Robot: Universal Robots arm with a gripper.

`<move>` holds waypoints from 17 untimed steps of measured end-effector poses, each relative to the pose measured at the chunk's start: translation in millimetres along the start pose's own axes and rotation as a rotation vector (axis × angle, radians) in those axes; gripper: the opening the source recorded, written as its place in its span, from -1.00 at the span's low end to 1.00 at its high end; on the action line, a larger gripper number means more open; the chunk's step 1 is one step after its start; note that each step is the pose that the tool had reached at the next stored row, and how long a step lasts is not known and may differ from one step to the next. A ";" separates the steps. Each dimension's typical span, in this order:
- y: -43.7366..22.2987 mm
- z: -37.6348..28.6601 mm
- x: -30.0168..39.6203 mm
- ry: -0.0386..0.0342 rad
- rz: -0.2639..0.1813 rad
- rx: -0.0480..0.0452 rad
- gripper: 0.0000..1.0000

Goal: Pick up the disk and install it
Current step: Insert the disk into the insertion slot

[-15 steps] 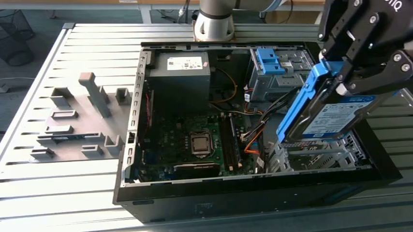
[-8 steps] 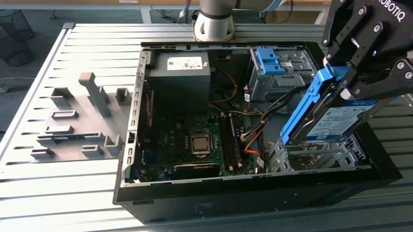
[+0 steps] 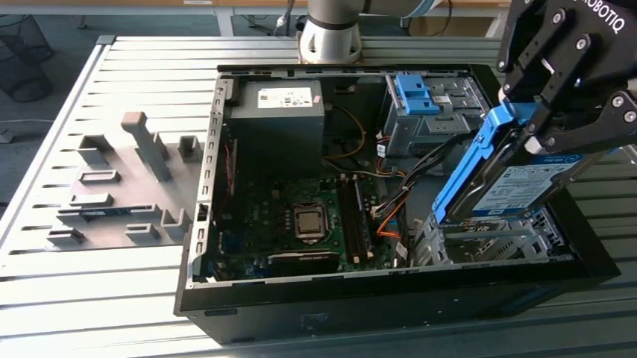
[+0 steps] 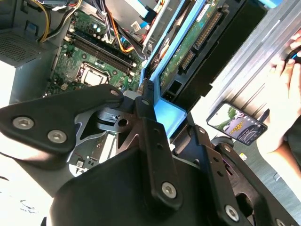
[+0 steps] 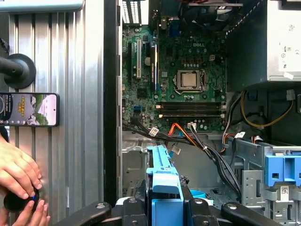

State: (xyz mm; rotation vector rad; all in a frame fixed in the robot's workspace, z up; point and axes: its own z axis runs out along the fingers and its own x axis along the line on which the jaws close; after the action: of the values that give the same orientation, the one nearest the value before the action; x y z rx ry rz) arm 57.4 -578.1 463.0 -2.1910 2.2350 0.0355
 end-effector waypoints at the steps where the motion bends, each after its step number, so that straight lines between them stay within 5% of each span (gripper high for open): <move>1: 0.0 0.0 0.0 0.0000 0.000 0.0000 -0.27; 9: -10.5 7.6 0.0 -0.0010 0.000 0.0000 -0.27; 17: -11.5 13.7 -5.2 -0.0013 0.019 0.0005 -0.27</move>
State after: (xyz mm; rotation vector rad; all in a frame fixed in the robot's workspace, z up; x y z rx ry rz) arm 68.8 -572.9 449.3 -2.1695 2.2544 0.0365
